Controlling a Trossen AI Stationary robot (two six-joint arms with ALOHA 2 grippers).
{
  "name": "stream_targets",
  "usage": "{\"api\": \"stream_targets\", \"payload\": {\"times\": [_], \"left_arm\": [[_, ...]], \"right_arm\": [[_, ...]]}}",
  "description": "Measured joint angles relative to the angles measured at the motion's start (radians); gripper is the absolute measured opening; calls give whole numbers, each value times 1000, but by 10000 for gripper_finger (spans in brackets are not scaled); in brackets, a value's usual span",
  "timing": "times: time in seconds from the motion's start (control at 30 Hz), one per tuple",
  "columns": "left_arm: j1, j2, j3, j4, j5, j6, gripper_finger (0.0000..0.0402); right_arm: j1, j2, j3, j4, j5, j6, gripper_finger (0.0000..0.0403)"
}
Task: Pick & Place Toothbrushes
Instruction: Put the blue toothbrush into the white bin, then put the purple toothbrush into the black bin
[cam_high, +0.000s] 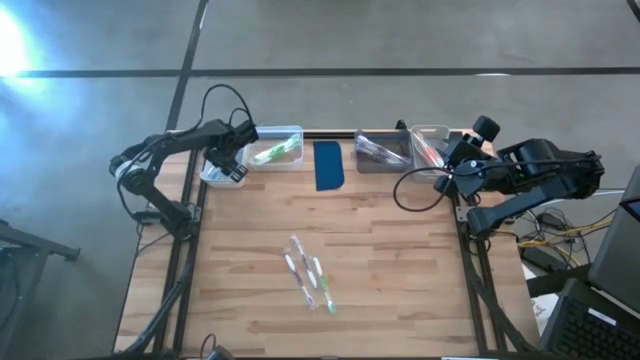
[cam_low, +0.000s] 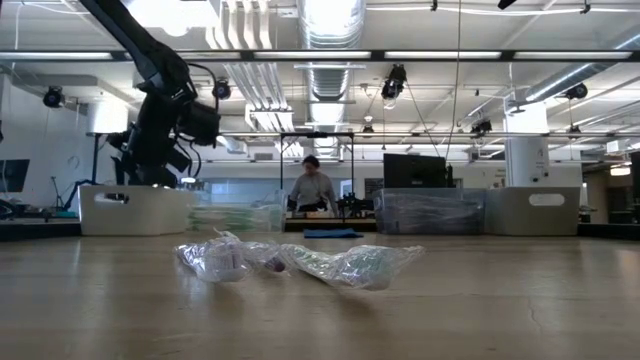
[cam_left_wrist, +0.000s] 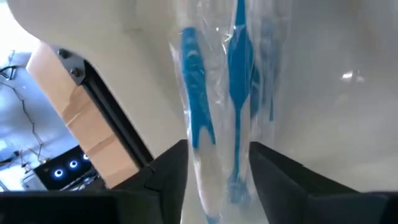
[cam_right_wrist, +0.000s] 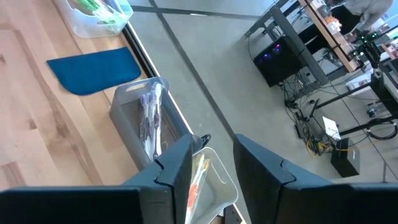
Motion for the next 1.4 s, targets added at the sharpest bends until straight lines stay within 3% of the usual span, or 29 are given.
{"api": "stream_targets", "payload": {"times": [0.33, 0.57, 0.8, 1.07, 1.4], "left_arm": [[0, -1, 117, -167, 26, -12, 199], [-1, -7, 275, -299, 160, -59, 200], [-42, -37, 450, -303, 350, -111, 200], [-226, -45, 649, -301, 482, -64, 200], [-632, -45, 687, -241, 501, 371, 200]], "right_arm": [[0, 0, 0, 0, 0, 0, 138], [0, 0, 0, 1, 0, -3, 153], [0, 0, 0, 3, 1, -3, 161], [0, 0, 0, 4, 1, -13, 148], [0, 0, 0, 6, 2, -79, 111]]}}
